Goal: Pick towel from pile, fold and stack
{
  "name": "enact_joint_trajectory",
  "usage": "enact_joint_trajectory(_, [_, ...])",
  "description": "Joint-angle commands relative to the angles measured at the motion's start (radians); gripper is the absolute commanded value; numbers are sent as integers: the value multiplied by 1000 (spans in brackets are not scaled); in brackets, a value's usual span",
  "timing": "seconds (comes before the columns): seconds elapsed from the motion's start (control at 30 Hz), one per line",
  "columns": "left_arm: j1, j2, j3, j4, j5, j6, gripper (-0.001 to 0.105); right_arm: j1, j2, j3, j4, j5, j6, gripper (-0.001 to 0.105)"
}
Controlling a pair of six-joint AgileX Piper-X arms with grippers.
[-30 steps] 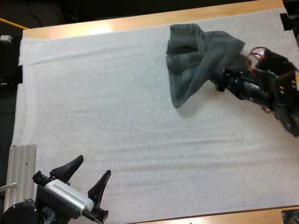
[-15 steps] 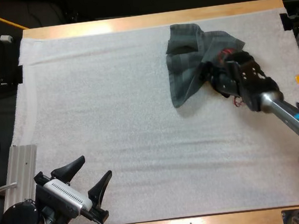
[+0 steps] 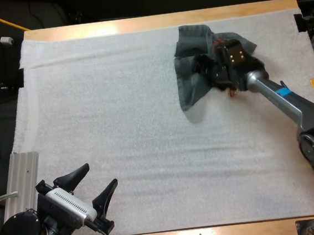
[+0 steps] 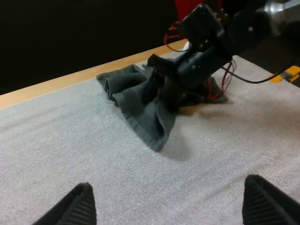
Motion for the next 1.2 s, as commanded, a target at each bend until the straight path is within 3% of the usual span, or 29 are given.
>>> enact_joint_trajectory(0.0, [-5,0,-10,-5,5,-9,62,0,6,-21,31,6,-3,44])
enact_joint_trajectory(0.03, [-5,0,-10,-5,5,-9,62,0,7,-24,39,6,-7,41])
enact_joint_trajectory(0.17, [-5,0,-10,-5,5,-9,62,0,11,-24,79,-1,-65,1])
enact_joint_trajectory(0.33, [-5,0,-10,-5,5,-9,62,0,-11,-24,121,-30,-155,0])
enact_joint_trajectory(0.43, [-5,0,-10,-5,5,-9,62,0,-57,-24,165,-21,-262,0])
enact_joint_trajectory(0.7, [-5,0,-10,-5,5,-9,62,0,-307,-24,250,-17,-461,0])
enact_joint_trajectory(0.87, [-5,0,-10,-5,5,-9,62,0,-464,-24,299,-20,-511,0])
enact_joint_trajectory(1.17, [-5,0,-10,-5,5,-9,62,0,-709,-24,378,-58,-511,0])
